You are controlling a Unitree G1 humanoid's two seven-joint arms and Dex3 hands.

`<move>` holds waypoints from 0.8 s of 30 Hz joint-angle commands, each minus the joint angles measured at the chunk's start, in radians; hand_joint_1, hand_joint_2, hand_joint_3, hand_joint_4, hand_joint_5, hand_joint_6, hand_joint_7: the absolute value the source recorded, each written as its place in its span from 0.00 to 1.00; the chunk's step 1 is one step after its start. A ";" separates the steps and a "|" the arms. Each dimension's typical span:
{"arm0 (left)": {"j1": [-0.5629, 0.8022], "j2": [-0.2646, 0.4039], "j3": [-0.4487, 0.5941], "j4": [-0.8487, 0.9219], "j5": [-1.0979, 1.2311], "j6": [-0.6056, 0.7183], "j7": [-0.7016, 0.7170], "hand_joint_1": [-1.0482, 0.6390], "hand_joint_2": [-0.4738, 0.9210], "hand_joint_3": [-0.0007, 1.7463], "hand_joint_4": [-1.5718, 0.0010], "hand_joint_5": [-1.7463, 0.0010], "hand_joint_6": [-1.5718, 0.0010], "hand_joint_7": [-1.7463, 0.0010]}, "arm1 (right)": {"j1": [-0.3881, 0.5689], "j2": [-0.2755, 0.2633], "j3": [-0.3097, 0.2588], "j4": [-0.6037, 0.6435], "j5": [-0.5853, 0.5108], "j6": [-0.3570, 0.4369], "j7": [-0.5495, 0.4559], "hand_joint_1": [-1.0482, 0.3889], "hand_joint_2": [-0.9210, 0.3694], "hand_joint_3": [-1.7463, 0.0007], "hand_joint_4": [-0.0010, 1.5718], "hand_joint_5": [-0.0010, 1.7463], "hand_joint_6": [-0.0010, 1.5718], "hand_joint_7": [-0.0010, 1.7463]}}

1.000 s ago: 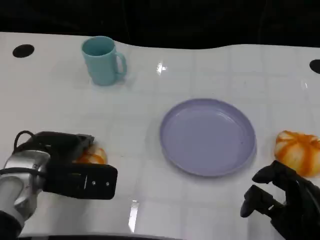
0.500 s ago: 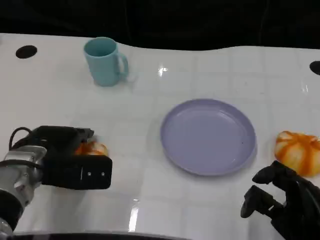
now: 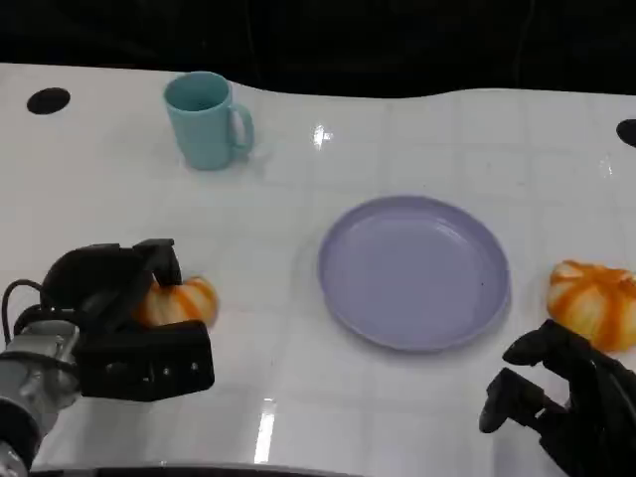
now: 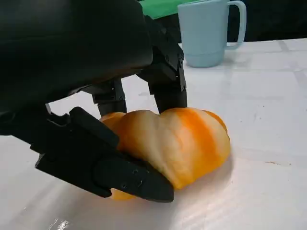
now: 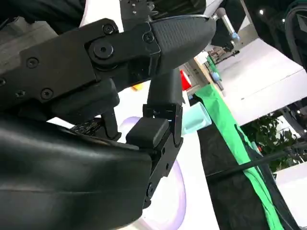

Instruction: Grasp the bread from the table and place it into the plate.

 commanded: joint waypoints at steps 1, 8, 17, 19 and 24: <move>0.021 -0.014 0.003 0.007 -0.014 -0.060 0.108 0.48 0.95 0.42 0.49 0.00 0.60 0.00 | 0.001 -0.016 -0.016 0.009 0.004 -0.010 0.012 0.37 0.00 0.88 0.46 0.89 0.50 0.61; 0.016 -0.024 0.032 -0.001 -0.055 -0.102 0.128 0.46 0.90 0.46 0.49 0.00 0.60 0.00 | 0.000 -0.022 -0.018 0.009 0.001 0.002 0.005 0.36 0.00 0.89 0.46 0.89 0.51 0.61; 0.023 -0.053 0.127 -0.059 -0.194 -0.160 0.091 0.49 0.76 0.65 0.46 0.00 0.57 0.00 | 0.002 -0.022 -0.013 0.000 0.000 0.010 -0.009 0.37 0.00 0.89 0.45 0.90 0.51 0.61; 0.011 -0.058 0.135 -0.091 -0.202 -0.165 0.082 0.50 0.71 0.70 0.45 0.00 0.56 0.00 | 0.003 -0.019 -0.012 -0.001 0.000 0.008 -0.010 0.37 0.00 0.88 0.45 0.90 0.50 0.61; -0.028 -0.077 0.133 -0.167 -0.193 -0.153 0.065 0.53 0.71 0.65 0.44 0.00 0.56 0.00 | 0.001 -0.017 -0.010 0.001 0.003 0.008 -0.008 0.37 0.00 0.89 0.45 0.90 0.50 0.62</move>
